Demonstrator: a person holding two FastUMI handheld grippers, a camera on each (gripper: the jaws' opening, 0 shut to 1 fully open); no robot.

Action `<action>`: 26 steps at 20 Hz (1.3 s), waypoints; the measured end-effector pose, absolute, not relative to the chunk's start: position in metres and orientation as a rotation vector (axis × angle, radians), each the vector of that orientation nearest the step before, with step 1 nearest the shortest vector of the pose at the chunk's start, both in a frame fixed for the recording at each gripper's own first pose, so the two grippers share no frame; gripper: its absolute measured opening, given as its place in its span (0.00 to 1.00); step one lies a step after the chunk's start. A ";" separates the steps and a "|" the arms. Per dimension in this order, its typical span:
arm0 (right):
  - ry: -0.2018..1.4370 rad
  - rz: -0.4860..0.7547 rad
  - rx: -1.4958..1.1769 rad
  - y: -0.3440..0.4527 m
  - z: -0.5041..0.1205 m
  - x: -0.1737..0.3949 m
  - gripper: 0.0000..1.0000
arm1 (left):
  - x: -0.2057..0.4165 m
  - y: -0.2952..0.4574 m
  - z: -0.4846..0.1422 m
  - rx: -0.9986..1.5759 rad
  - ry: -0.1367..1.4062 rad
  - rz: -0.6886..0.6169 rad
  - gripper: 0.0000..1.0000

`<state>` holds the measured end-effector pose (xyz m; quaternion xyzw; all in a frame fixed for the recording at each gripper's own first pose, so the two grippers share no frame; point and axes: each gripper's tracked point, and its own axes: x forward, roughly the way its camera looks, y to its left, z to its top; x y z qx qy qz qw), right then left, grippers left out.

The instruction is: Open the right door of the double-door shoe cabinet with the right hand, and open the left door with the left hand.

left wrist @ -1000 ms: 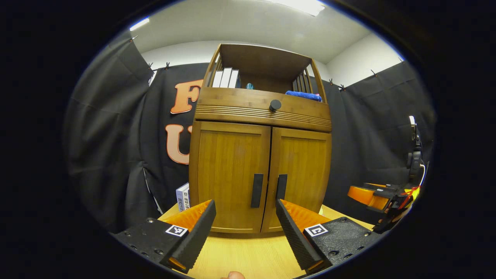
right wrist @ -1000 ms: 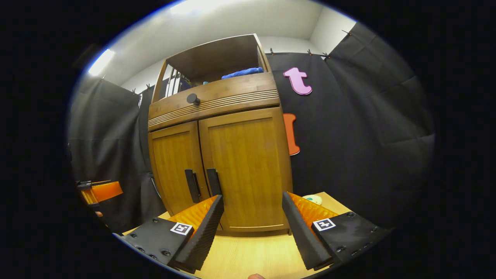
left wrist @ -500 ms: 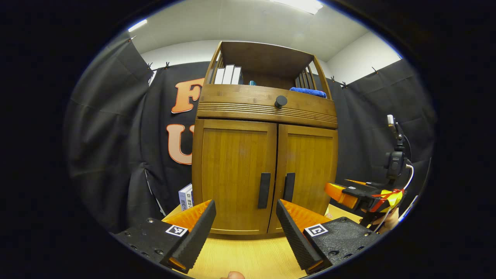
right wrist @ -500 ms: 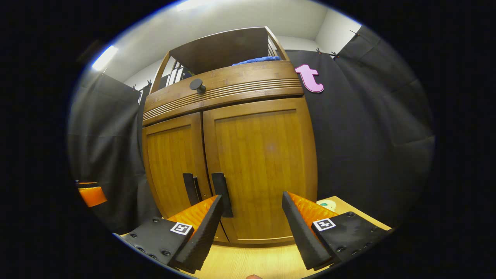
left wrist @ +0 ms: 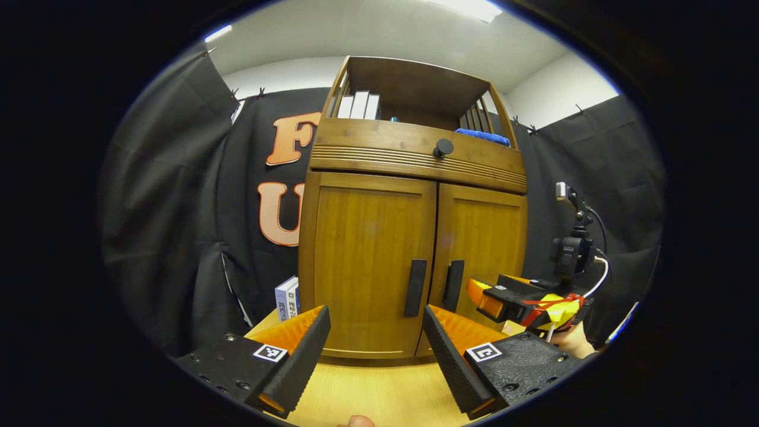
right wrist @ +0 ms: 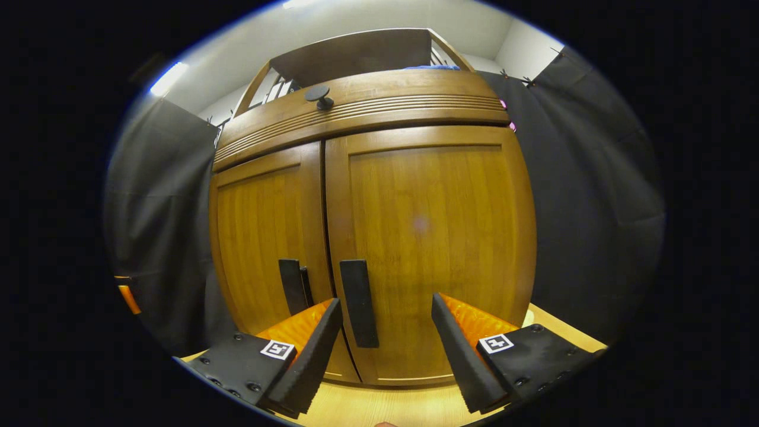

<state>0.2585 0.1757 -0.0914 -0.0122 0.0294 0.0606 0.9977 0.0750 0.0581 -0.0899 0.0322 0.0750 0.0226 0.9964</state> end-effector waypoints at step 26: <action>0.188 0.085 -0.024 0.201 -0.150 0.318 0.40 | 0.063 0.089 -0.093 0.069 0.145 0.088 0.95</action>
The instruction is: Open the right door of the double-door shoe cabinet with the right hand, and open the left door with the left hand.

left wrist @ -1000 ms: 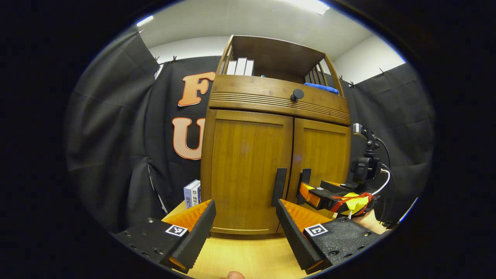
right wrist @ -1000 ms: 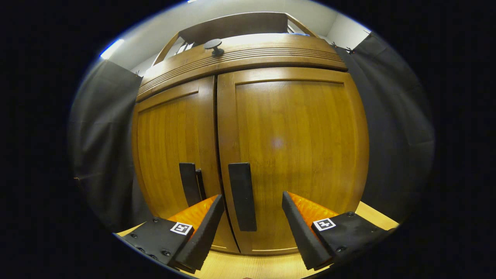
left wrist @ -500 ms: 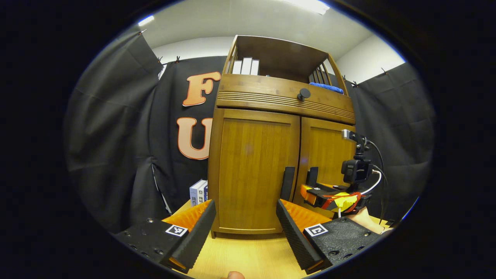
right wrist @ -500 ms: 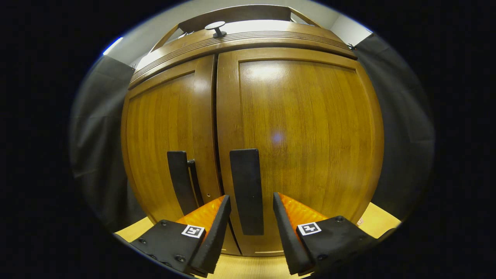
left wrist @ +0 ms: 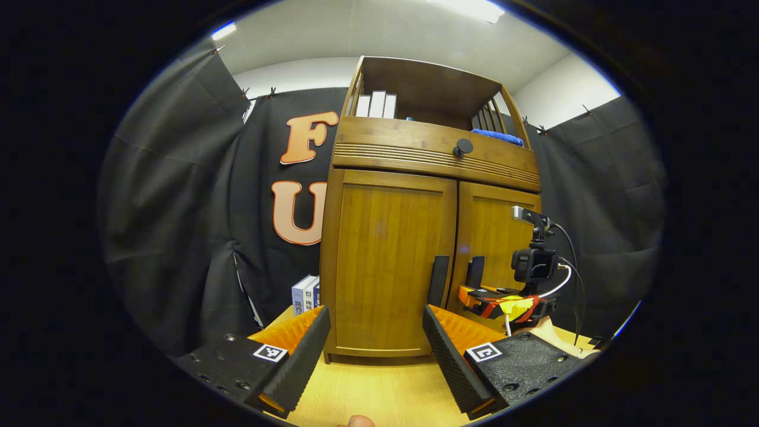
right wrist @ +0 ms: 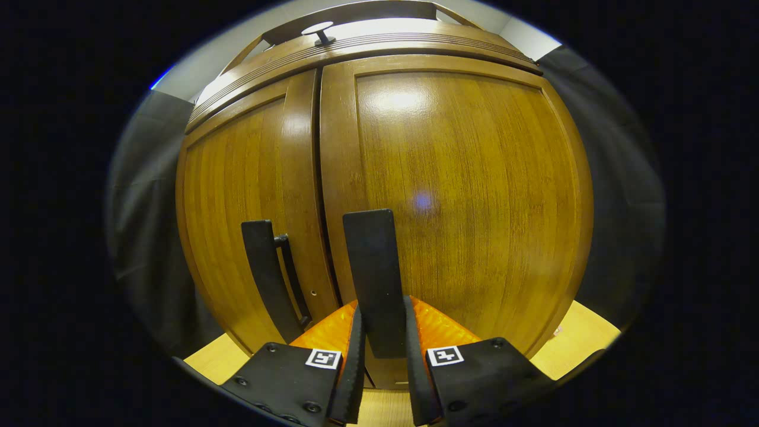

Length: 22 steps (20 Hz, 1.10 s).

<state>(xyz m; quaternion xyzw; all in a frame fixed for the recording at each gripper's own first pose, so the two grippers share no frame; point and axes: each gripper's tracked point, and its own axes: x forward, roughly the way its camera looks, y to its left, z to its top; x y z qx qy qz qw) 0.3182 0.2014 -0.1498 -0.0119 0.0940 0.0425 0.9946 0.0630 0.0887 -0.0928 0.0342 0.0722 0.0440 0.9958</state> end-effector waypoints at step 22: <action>0.171 0.136 -0.028 0.168 -0.136 0.223 0.34 | 0.013 0.068 -0.076 0.071 0.136 0.093 0.92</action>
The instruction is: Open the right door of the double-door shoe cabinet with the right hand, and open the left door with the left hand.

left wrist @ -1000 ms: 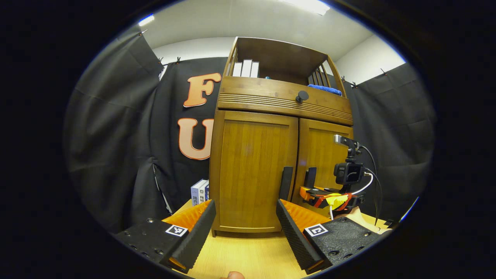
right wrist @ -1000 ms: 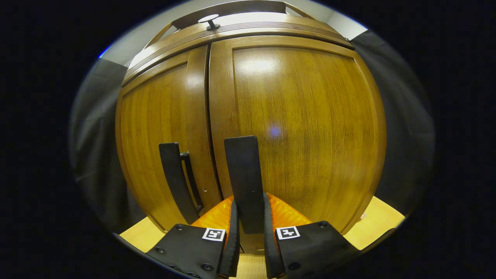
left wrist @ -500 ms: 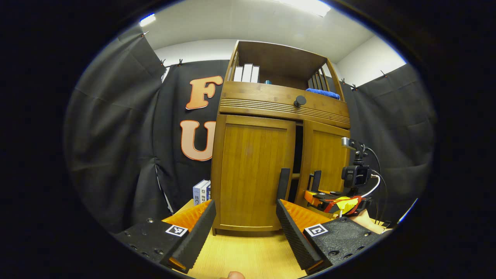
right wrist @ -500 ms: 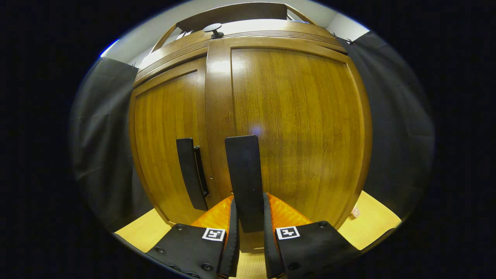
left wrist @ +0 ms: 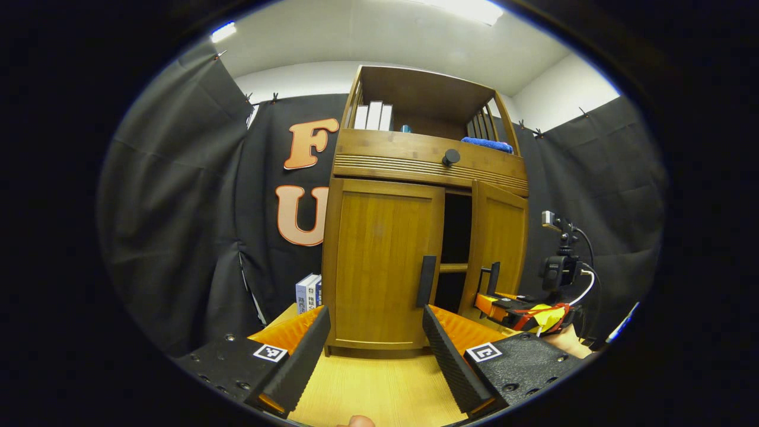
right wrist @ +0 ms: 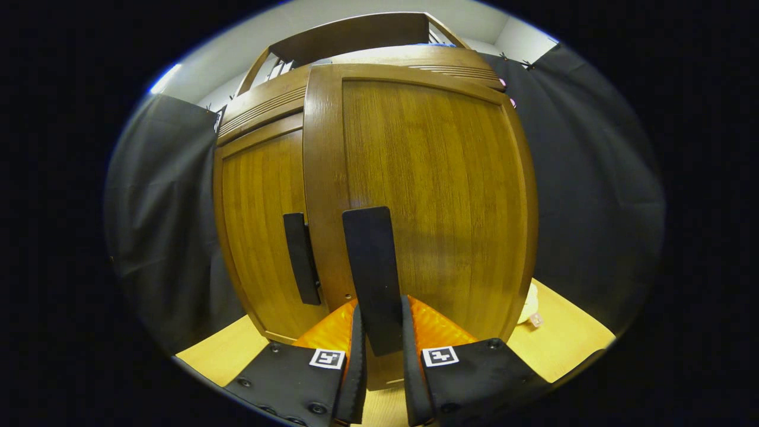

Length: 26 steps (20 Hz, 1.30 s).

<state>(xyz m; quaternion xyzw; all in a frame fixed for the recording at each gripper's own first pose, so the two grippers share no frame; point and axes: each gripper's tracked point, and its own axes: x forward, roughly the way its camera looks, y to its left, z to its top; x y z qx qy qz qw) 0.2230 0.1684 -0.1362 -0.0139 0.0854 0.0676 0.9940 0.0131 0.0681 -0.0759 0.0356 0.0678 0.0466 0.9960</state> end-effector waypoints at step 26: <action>0.134 0.087 -0.041 0.073 -0.111 0.126 0.31 | -0.015 0.014 -0.069 0.065 0.130 0.029 0.92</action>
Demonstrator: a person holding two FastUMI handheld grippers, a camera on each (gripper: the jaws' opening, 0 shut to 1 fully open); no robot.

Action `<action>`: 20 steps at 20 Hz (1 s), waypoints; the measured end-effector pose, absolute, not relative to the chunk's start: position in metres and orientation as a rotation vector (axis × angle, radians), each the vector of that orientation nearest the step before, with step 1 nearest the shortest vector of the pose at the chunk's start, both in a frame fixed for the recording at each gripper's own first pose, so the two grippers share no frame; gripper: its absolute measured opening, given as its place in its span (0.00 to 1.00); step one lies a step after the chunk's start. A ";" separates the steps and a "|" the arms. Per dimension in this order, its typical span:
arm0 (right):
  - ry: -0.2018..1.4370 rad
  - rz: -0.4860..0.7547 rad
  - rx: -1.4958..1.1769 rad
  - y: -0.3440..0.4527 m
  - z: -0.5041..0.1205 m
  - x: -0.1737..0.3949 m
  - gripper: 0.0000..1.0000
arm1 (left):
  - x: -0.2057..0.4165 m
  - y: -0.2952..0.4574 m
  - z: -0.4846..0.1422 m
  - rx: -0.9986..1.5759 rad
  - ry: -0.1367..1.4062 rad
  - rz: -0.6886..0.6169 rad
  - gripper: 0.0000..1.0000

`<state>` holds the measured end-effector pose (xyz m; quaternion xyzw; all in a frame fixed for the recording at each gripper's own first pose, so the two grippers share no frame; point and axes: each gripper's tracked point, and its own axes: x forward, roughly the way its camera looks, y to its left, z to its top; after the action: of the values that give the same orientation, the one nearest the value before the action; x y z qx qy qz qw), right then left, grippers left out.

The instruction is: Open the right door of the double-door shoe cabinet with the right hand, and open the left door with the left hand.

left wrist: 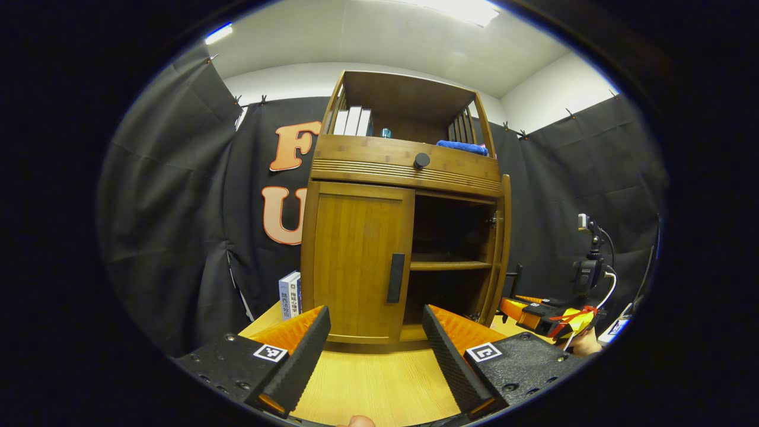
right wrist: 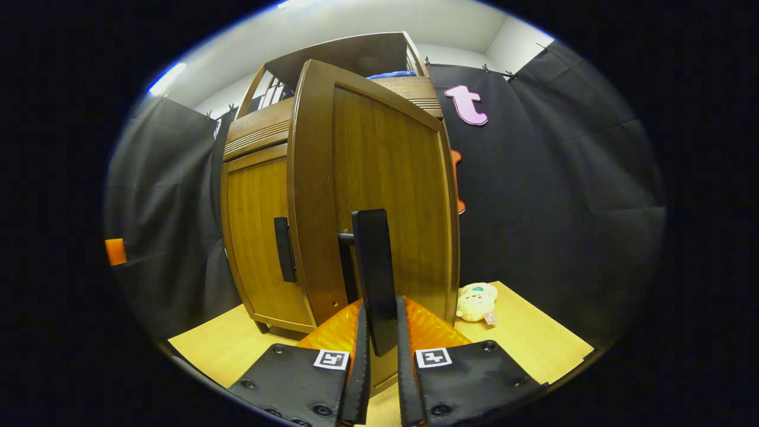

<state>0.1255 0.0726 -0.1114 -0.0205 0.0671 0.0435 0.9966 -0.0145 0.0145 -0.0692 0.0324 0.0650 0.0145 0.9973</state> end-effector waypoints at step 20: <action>0.125 0.024 -0.065 -0.005 -0.097 0.097 0.12 | -0.004 -0.021 -0.077 0.070 0.134 -0.010 0.95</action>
<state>0.0967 -0.0047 -0.0970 -0.0324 0.0626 0.0119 0.9974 -0.0037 -0.0209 -0.0771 0.0349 0.0670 -0.0052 0.9971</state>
